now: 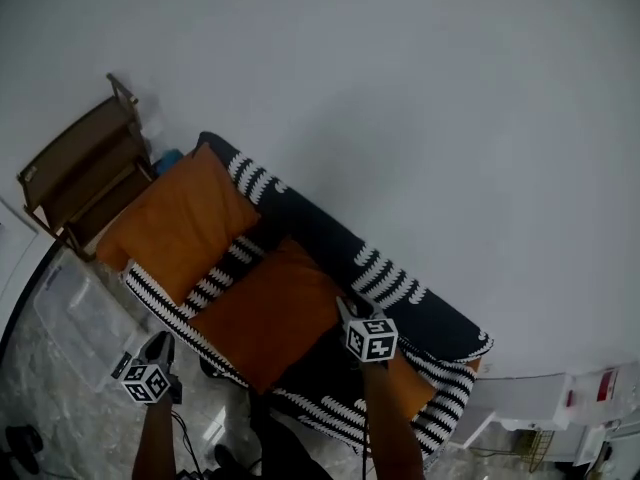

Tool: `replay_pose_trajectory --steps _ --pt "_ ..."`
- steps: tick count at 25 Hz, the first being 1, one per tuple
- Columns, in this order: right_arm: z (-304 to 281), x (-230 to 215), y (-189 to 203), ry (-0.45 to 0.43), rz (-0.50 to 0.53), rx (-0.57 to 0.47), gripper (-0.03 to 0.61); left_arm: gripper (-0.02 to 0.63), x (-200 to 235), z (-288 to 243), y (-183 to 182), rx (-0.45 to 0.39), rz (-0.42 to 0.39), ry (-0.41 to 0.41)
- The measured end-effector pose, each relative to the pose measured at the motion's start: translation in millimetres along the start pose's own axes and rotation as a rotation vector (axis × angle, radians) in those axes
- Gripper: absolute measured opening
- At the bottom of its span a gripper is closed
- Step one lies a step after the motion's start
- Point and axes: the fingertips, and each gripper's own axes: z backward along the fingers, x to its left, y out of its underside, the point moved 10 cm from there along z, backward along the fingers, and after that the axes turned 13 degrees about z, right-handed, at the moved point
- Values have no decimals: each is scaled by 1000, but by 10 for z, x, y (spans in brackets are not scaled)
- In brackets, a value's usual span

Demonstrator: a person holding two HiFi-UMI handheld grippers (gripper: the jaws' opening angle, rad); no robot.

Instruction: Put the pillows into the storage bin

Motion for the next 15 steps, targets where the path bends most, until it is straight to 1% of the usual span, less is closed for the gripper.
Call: replay_pose_trajectory --steps 2,6,8,11,13,15 --pt "-393 -153 154 -36 -1 50 143 78 122 -257 189 33 44 -30" --pt "-1089 -401 538 -97 -13 142 175 144 349 -694 645 97 146 -99" --pt "-1391 -469 748 -126 -13 195 185 178 444 -835 896 126 199 -130" --pt "-1815 -525 1032 -175 -19 268 201 213 560 -1005 1248 159 285 -147" --pt "-2066 -580 1188 -208 -18 298 215 236 623 -1130 1472 175 344 -166" --pt "-2278 -623 1363 -249 -26 320 240 281 649 -1233 1679 199 380 -195"
